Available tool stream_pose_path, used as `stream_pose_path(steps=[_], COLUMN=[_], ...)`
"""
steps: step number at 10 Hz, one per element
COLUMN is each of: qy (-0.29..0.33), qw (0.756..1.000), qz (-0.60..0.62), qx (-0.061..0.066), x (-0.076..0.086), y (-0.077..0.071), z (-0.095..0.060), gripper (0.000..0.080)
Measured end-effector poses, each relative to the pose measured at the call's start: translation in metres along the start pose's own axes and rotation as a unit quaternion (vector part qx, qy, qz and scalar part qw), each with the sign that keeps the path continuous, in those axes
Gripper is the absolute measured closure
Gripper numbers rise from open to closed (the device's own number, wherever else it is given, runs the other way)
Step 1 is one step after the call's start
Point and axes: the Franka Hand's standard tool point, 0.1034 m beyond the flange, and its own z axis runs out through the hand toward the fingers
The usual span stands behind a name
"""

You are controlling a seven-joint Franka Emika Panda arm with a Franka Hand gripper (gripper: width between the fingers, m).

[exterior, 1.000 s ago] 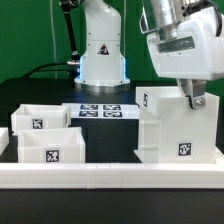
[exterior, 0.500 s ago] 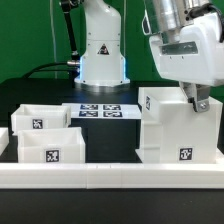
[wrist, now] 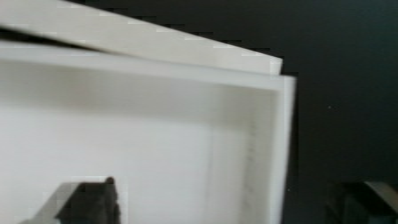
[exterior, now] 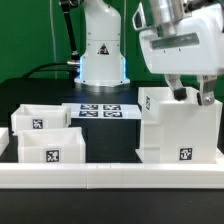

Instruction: Assemble drawer

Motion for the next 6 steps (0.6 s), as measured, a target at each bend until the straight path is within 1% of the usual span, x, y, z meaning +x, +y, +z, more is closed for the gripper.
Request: stream_pose_path(steps=[1, 2, 3, 5, 6], qy=[0.002, -0.005, -0.007, -0.008, -0.006], qw=[0.999, 0.997, 0.995, 0.995, 0.994], qz=[-0.045, -0.078, -0.101, -0.099, -0.110], qx=[0.000, -0.006, -0.015, -0.014, -0.017], x=[0.000, -0.001, -0.005, -0.005, -0.006], y=[0.006, 0.011, 0.012, 0.012, 0.013], z=[-0.012, -0.023, -0.030, -0.028, -0.027], gripper=[0.0166, 0.0153, 0.0153, 0.0151, 0.0151])
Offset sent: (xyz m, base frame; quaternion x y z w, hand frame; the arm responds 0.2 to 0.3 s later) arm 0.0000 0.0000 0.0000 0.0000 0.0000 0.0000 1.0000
